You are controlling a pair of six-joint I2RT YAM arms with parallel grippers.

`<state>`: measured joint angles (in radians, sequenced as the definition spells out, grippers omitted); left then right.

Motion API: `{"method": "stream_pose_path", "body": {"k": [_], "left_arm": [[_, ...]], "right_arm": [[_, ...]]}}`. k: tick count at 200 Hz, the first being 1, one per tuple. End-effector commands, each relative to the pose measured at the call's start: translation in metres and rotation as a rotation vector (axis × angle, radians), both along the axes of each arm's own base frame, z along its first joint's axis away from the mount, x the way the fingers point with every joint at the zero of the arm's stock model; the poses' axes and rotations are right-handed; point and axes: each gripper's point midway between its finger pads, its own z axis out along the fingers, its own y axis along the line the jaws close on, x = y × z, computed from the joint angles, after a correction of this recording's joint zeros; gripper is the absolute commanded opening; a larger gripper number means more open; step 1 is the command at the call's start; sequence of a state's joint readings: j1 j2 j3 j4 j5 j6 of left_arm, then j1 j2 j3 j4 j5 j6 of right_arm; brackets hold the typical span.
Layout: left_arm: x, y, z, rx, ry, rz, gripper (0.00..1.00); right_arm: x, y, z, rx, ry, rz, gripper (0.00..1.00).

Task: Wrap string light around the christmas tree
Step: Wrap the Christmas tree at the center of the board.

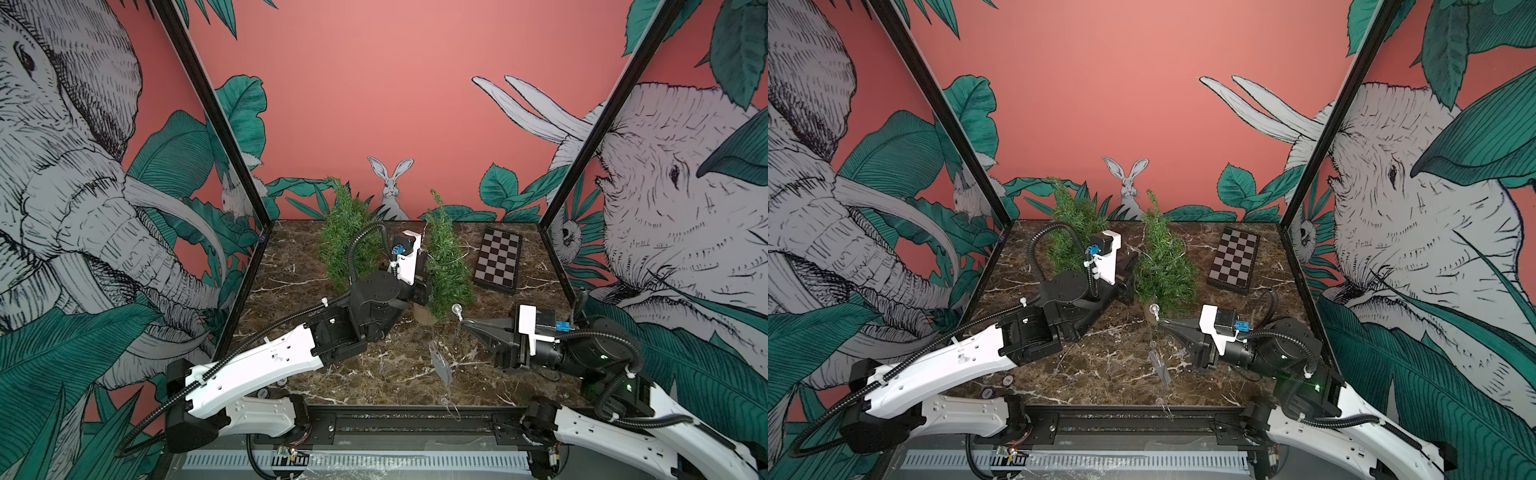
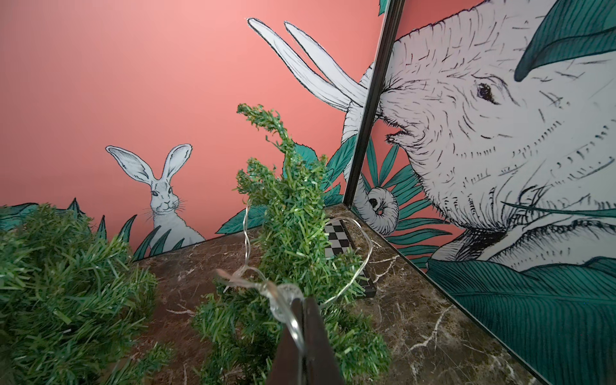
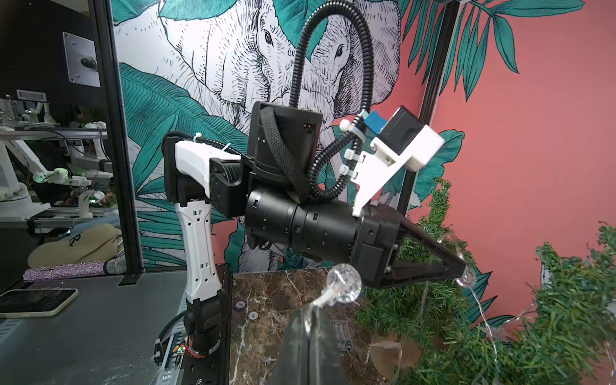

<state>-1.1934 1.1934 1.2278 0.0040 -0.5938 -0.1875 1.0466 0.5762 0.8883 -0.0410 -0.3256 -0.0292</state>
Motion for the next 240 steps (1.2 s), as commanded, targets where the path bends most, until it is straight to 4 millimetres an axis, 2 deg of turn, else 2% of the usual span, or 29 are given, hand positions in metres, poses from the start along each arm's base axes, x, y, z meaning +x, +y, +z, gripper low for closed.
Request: {"method": "stream_pose_path", "body": {"k": [1, 15, 30, 58, 83, 117, 178, 212, 240], "left_arm": [[0.0, 0.01, 0.017, -0.028, -0.023, 0.023, 0.0], [-0.002, 0.007, 0.023, -0.021, -0.03, 0.006, 0.0], [-0.006, 0.003, 0.033, -0.04, -0.036, -0.032, 0.0], [-0.024, -0.011, 0.054, -0.116, -0.054, -0.176, 0.0], [-0.033, -0.016, 0.063, -0.142, -0.06, -0.238, 0.0], [-0.032, -0.006, 0.067, -0.148, -0.064, -0.21, 0.0], [-0.036, 0.018, 0.076, -0.184, -0.091, -0.177, 0.0], [-0.041, 0.031, 0.079, -0.213, -0.093, -0.18, 0.0], [-0.044, 0.033, 0.075, -0.218, -0.087, -0.192, 0.0]], "right_arm": [[-0.009, -0.006, 0.022, 0.084, -0.026, 0.029, 0.0], [-0.006, -0.002, 0.017, 0.061, -0.006, 0.031, 0.0], [0.001, 0.004, 0.004, 0.012, 0.019, 0.011, 0.0], [0.028, 0.007, -0.023, -0.026, 0.048, -0.124, 0.0], [0.045, 0.003, -0.033, -0.026, 0.064, -0.224, 0.0], [0.064, -0.008, -0.044, -0.038, 0.099, -0.345, 0.0], [0.095, -0.032, -0.082, -0.099, 0.197, -0.575, 0.0], [0.097, -0.039, -0.096, -0.122, 0.243, -0.611, 0.0], [0.098, -0.043, -0.104, -0.149, 0.264, -0.628, 0.0]]}}
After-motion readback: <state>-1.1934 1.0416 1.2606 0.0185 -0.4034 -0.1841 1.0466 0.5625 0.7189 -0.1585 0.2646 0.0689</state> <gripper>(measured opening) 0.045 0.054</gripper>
